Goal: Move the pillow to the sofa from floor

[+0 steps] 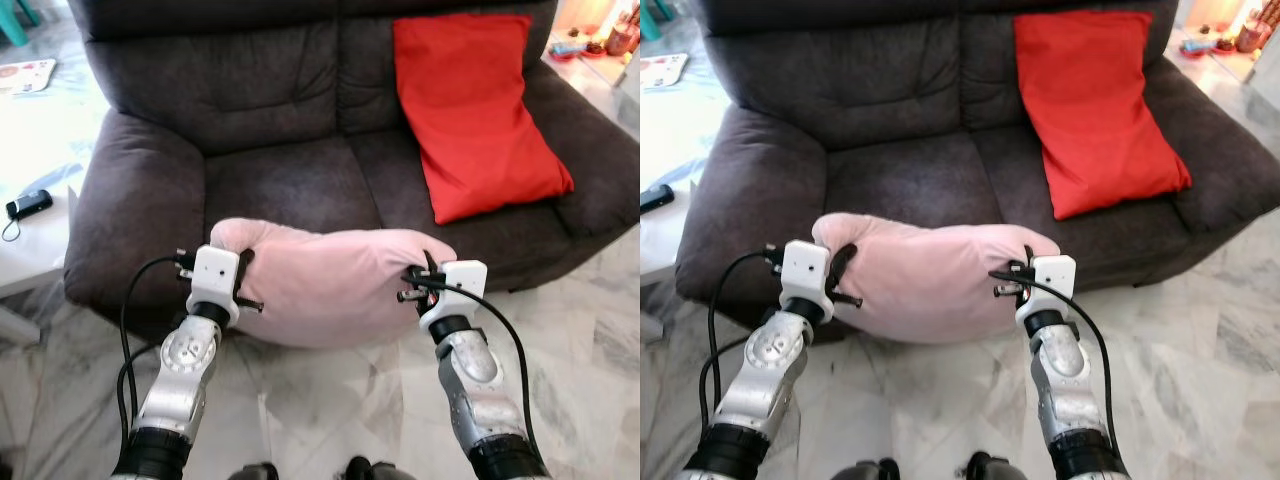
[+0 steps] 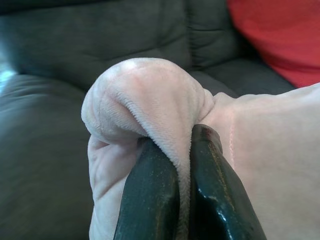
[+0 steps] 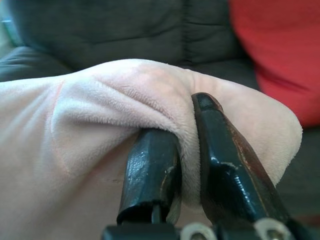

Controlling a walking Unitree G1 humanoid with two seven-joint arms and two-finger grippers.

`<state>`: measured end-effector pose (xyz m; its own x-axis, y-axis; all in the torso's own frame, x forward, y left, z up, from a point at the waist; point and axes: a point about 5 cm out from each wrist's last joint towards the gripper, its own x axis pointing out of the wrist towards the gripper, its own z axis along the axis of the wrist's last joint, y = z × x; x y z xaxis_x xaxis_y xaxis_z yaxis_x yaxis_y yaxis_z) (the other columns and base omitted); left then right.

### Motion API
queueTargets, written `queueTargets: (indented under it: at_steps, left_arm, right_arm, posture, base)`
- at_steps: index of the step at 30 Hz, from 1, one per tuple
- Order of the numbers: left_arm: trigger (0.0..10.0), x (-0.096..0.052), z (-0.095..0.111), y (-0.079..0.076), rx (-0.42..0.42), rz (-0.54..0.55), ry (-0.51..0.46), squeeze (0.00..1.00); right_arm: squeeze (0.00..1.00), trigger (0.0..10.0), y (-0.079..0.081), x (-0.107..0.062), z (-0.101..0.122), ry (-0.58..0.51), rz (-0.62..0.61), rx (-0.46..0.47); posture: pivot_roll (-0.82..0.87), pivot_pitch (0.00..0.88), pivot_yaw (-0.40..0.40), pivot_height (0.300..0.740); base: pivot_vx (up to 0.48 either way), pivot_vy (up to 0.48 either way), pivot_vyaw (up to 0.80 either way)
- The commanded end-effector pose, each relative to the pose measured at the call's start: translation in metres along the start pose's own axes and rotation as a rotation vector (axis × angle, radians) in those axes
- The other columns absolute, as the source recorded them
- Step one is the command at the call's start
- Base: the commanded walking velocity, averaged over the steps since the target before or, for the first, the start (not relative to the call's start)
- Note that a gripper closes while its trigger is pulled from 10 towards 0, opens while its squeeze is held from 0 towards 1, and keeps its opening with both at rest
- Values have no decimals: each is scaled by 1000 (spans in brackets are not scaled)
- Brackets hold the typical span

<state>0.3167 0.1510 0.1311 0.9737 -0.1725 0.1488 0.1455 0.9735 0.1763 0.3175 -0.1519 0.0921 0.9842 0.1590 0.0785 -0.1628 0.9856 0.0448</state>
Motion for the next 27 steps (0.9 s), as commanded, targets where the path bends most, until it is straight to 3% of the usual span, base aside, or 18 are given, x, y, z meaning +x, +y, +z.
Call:
queueTargets:
  at_steps: [1,13,27]
  left_arm:
    - [10000,2,12,8,11,34,-56,0]
    - [10000,1,11,8,8,42,-51,0]
    - [10000,6,31,15,34,78,-139,0]
  right_arm:
    - [0,10000,6,5,17,-88,29,-2]
    - [0,10000,8,5,16,-83,30,25]
    - [0,10000,15,11,32,-147,65,-10]
  posture:
    - [106,170,-5,740]
    - [106,171,-3,740]
    - [107,169,-3,740]
  base:
    - [0,0,769]
    - [0,0,64]
    - [333,0,0]
